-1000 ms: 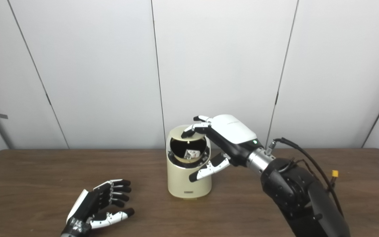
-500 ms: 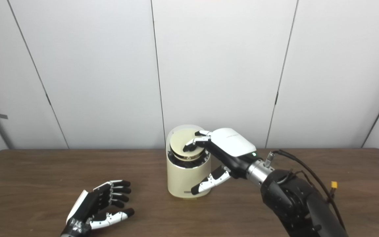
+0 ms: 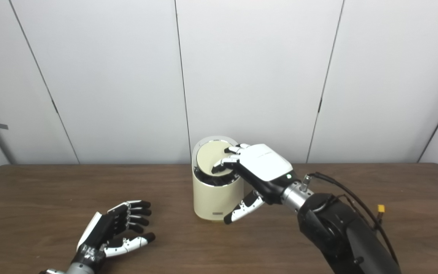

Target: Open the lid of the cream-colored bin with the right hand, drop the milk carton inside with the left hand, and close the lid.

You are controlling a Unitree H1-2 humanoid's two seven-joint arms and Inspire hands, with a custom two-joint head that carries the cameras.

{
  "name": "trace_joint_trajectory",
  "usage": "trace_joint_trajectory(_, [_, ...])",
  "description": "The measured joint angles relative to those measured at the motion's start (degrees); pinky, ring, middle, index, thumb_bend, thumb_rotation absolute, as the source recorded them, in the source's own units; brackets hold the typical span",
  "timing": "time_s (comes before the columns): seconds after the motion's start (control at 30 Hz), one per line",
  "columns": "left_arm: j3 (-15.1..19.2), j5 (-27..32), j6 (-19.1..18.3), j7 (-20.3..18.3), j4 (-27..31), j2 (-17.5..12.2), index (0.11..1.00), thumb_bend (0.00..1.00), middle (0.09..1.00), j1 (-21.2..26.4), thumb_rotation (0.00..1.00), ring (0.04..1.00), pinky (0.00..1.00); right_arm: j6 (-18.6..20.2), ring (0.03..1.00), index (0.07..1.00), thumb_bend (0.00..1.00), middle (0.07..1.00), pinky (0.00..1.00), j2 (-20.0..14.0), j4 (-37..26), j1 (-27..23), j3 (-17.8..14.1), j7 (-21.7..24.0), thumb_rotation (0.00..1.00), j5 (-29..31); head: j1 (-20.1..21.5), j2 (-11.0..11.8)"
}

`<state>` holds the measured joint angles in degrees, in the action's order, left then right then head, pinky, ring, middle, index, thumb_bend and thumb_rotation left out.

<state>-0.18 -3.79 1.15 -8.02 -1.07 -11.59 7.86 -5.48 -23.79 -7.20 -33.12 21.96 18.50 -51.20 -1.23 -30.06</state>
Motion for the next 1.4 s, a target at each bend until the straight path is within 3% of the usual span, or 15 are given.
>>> trace_joint_trajectory(0.13, [0.0,-0.2,0.0,0.0,0.2,0.0,0.757,0.70,0.704,-0.3,0.07,0.638,0.58,-3.6,0.947,0.736,0.80,0.728,1.00,-2.2,1.0,-1.3,2.3,-2.5,0.48,-5.8,-0.2,-0.1])
trace_joint_trajectory(0.27, [-0.1,-0.3,0.0,0.0,0.2,0.0,0.755,0.70,0.705,-0.3,0.09,0.642,0.59,-4.3,0.960,0.743,0.83,0.736,1.00,-2.6,0.9,-1.8,3.8,-3.2,0.48,-10.3,-0.3,-0.1])
trace_joint_trajectory(0.6, [0.0,-0.3,-0.1,0.0,0.2,0.1,0.753,0.71,0.703,-0.4,0.09,0.639,0.58,-4.2,0.947,0.752,0.84,0.742,1.00,-2.6,-0.1,-2.0,4.2,-1.1,0.51,-11.8,-0.4,-0.4])
trace_joint_trajectory(0.73, [-0.1,-0.3,-0.1,0.0,0.2,0.1,0.755,0.70,0.704,-0.4,0.09,0.637,0.58,-4.1,0.945,0.755,0.81,0.744,1.00,-2.6,-0.1,-1.7,2.6,0.0,0.48,-8.1,-0.5,-0.3])
trace_joint_trajectory(0.9, [0.0,-0.2,-0.1,0.0,0.2,0.1,0.754,0.69,0.702,-0.4,0.07,0.638,0.59,-4.0,0.934,0.757,0.76,0.748,0.97,-1.9,0.3,-0.4,0.0,-0.1,0.54,-3.1,-0.3,-0.1])
trace_joint_trajectory(1.0, [0.0,-0.2,-0.1,0.1,0.2,0.1,0.757,0.70,0.702,-0.4,0.08,0.638,0.60,-2.2,0.969,0.818,0.75,0.815,0.99,-0.3,0.2,0.6,-1.7,0.4,0.50,-0.5,-0.3,0.0])
trace_joint_trajectory(1.13, [0.0,-0.2,-0.1,0.0,0.2,0.1,0.762,0.70,0.706,-0.4,0.07,0.638,0.58,0.3,0.994,0.907,0.72,0.906,0.94,1.8,-0.4,2.0,-3.8,1.2,0.45,1.2,-0.3,0.0])
trace_joint_trajectory(1.3, [-0.1,-0.1,-0.1,0.1,0.3,0.1,0.756,0.71,0.702,-0.4,0.09,0.636,0.58,2.5,0.988,0.960,0.71,0.946,0.96,3.7,-0.7,3.0,-5.6,1.0,0.46,1.0,-0.3,0.0])
trace_joint_trajectory(1.4, [-0.1,-0.2,-0.1,0.0,0.4,0.1,0.759,0.70,0.704,-0.4,0.08,0.638,0.59,5.1,0.997,0.996,0.73,0.983,0.92,5.5,-0.7,3.6,-8.8,-0.6,0.44,2.2,-0.2,0.0])
